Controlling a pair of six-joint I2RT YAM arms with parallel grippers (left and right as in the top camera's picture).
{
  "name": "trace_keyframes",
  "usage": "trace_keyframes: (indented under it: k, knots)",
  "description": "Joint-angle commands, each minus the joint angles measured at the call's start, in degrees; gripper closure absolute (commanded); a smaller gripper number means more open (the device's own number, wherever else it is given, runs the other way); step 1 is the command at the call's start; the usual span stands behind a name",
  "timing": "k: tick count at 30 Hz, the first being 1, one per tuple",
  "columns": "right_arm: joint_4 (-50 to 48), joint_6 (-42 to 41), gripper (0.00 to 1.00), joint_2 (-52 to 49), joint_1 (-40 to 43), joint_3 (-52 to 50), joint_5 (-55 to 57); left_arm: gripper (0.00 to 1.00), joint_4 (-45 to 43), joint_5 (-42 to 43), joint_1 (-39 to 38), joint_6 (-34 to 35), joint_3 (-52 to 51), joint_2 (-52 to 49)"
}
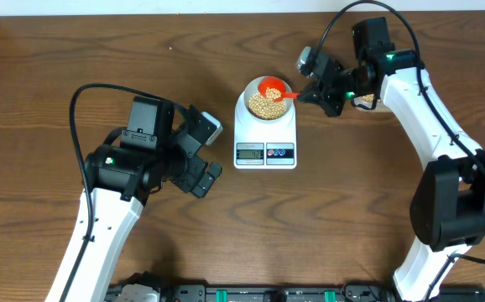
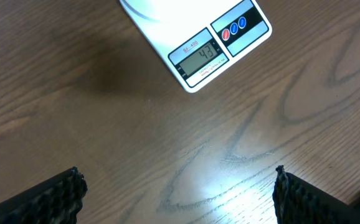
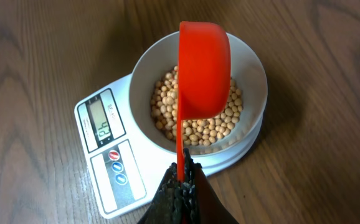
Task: Scoop item into bowl and weigh 50g on scale
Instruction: 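Hold the scoop over the bowl and shake out remaining soybeans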
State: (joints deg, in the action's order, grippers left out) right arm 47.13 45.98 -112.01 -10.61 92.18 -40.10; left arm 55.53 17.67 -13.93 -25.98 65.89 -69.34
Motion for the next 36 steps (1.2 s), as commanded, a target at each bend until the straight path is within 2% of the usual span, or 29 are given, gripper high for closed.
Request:
trace_keyframes:
  k: [1, 13, 28, 36]
  knots:
    - [0.07, 0.76, 0.99, 1.16, -1.03, 0.07, -0.52, 0.02, 0.15, -0.22, -0.02, -0.98, 0.13, -0.26]
    - [0.72, -4.2, 0.99, 1.16, -1.33, 0.07, -0.63, 0.02, 0.13, -0.22, -0.02, -0.98, 0.13, -0.26]
    - [2.6, -5.68, 0.99, 1.16, -1.33, 0.07, -1.44, 0.02, 0.13, -0.22, -0.02, -0.98, 0.13, -0.26]
    - [2.58, -11.45, 0.99, 1.16, -1.4, 0.07, -1.44, 0.02, 0.13, -0.22, -0.02, -0.98, 0.13, -0.26]
